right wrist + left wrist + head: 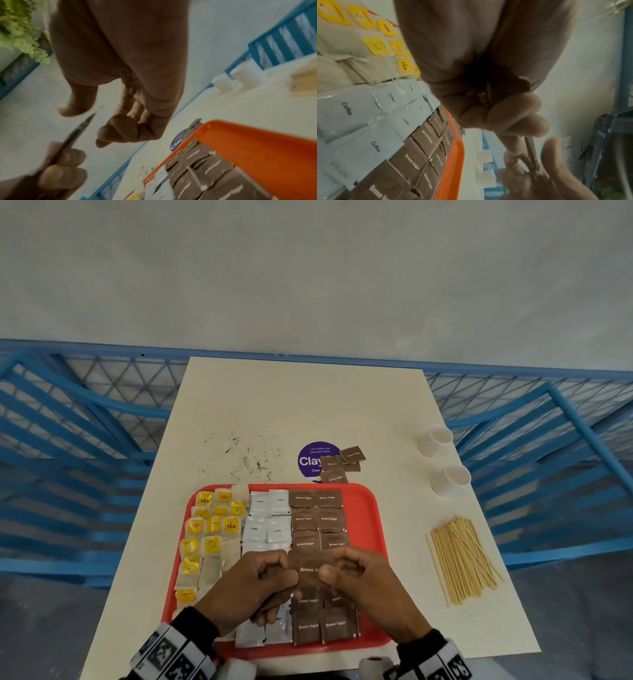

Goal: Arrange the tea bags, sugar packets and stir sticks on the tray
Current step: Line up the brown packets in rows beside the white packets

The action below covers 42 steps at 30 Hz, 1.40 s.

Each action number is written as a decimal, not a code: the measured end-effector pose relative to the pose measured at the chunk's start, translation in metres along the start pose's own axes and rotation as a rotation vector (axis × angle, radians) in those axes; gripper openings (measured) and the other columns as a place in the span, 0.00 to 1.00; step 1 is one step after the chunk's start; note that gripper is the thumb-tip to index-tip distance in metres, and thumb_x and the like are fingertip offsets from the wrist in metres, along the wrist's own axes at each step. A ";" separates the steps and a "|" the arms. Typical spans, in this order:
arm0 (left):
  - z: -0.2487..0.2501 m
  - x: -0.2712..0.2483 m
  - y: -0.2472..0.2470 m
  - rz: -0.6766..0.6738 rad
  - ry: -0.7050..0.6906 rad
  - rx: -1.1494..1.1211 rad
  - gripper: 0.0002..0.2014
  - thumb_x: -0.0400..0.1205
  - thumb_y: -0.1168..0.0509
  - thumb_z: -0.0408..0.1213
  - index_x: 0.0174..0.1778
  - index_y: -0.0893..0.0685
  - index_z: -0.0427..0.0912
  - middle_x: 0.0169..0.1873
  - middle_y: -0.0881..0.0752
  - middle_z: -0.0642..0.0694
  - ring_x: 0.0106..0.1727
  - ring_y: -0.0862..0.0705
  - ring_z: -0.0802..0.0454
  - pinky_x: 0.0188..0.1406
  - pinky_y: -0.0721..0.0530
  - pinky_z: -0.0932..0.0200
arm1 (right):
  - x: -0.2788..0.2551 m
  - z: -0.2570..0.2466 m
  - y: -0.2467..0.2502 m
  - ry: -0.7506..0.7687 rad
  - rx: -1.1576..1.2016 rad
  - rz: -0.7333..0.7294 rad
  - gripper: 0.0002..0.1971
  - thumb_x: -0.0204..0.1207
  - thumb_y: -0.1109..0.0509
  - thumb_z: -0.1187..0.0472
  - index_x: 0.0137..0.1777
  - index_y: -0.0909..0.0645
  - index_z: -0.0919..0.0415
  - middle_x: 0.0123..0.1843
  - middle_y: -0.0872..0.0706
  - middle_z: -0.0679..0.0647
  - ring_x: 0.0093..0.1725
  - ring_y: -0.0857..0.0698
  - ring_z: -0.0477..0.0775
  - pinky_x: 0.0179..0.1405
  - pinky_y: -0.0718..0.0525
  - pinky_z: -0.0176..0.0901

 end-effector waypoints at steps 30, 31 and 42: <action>-0.040 0.000 0.047 0.355 0.171 -0.111 0.16 0.88 0.38 0.45 0.46 0.10 0.38 0.29 0.14 0.39 0.22 0.19 0.46 0.19 0.26 0.63 | 0.077 0.042 -0.006 -0.196 -0.215 0.174 0.11 0.72 0.19 0.55 0.37 0.11 0.63 0.31 0.13 0.52 0.30 0.20 0.49 0.30 0.23 0.38; -0.044 -0.002 0.049 0.359 0.189 -0.118 0.15 0.88 0.38 0.45 0.48 0.11 0.38 0.33 0.11 0.37 0.24 0.18 0.46 0.20 0.25 0.63 | 0.087 0.046 -0.001 -0.212 -0.234 0.234 0.12 0.71 0.18 0.55 0.37 0.11 0.64 0.32 0.12 0.53 0.30 0.20 0.50 0.31 0.23 0.39; -0.051 -0.018 0.056 0.318 0.242 -0.236 0.11 0.90 0.42 0.40 0.59 0.15 0.42 0.43 0.08 0.38 0.37 0.12 0.40 0.26 0.17 0.57 | 0.123 0.059 0.004 -0.292 -0.629 0.370 0.27 0.68 0.17 0.50 0.18 0.29 0.56 0.16 0.23 0.45 0.18 0.28 0.43 0.25 0.25 0.38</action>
Point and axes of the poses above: each hand's wrist, its own x-axis towards the middle knuckle, its own y-axis out of the back of the hand, z = x × y, the point moved 2 cm from there along x, towards the middle knuckle
